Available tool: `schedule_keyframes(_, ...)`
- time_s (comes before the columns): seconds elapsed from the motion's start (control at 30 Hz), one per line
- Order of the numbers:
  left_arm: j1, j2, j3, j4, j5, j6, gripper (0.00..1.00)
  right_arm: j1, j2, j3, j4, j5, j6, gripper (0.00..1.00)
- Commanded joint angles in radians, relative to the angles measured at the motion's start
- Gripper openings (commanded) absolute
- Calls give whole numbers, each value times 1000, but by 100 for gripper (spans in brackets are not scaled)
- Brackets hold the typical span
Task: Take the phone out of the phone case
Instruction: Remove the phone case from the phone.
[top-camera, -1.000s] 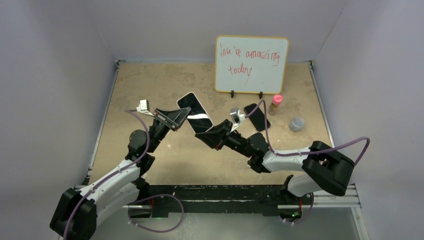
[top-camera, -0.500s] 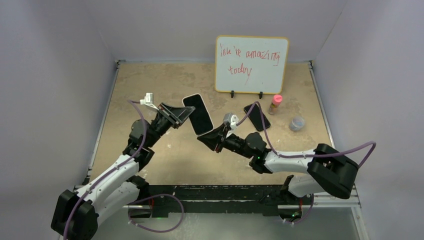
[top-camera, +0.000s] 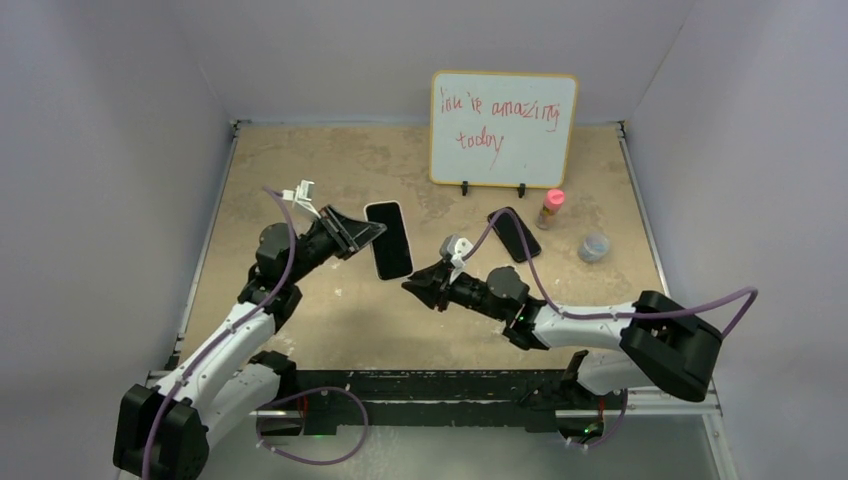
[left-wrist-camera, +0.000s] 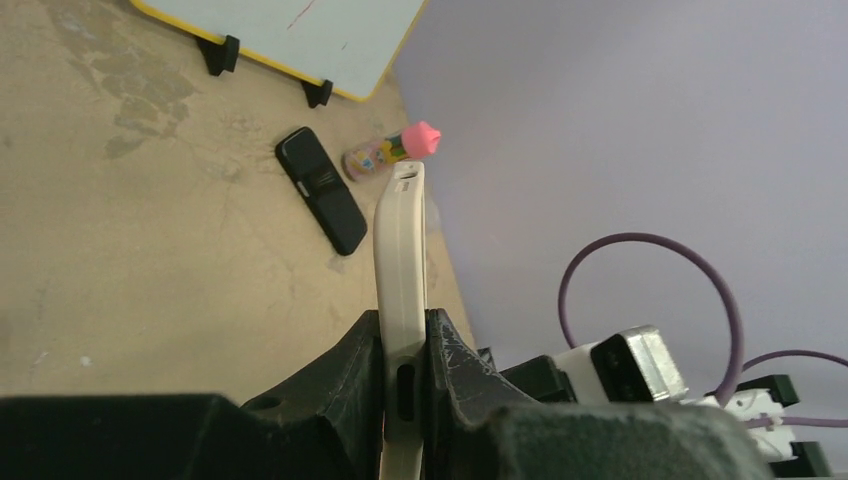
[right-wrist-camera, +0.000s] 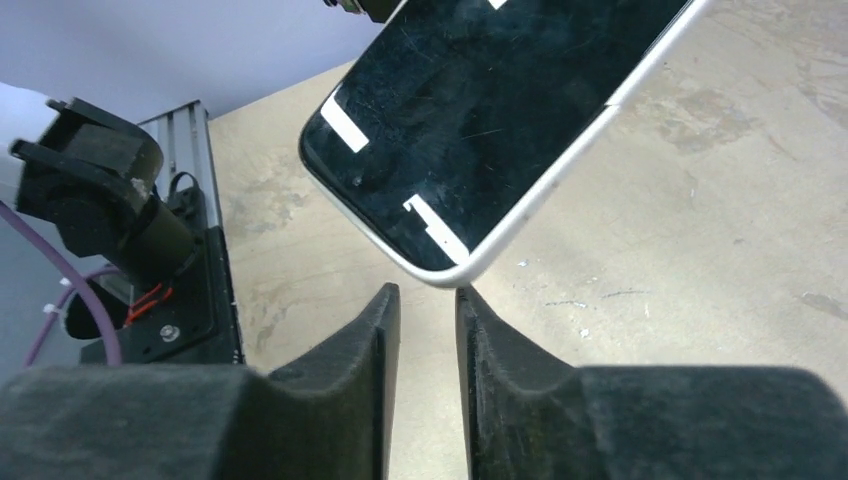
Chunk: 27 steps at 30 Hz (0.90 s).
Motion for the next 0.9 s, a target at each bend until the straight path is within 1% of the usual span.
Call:
schedule_keyframes(0.0,52,-1,93,-13,165,126,0,-14,-82,-33,53,-2,9,35)
schedule_keyframes(0.1,56,12,146,-63,221,217,0,-57,-118,-43,19,-81,43,46)
schedule_keyframes(0.17,56,14,178,-78,253,277,0,-103,-126,-52,24,-178,85,51)
schedule_keyframes(0.23,56,21,224,-125,277,350,0,-146,-130,-53,33,-249,126,56)
schedule_keyframes(0.3,56,38,285,-190,301,425,0,-168,-136,-36,11,-304,134,61)
schedule_keyframes(0.37,56,62,334,-220,336,469,0,-173,-142,-3,-49,-344,112,66)
schedule_keyframes(0.43,56,89,350,-190,380,462,0,-174,-142,26,-76,-383,98,69)
schedule_keyframes(0.57,56,137,320,-59,446,414,0,-183,-136,67,-101,-454,84,73)
schedule_keyframes(0.67,56,162,297,33,485,383,0,-192,-120,86,-112,-470,74,76)
schedule_keyframes(0.87,56,152,266,74,522,398,0,-211,-26,133,-88,-526,83,78)
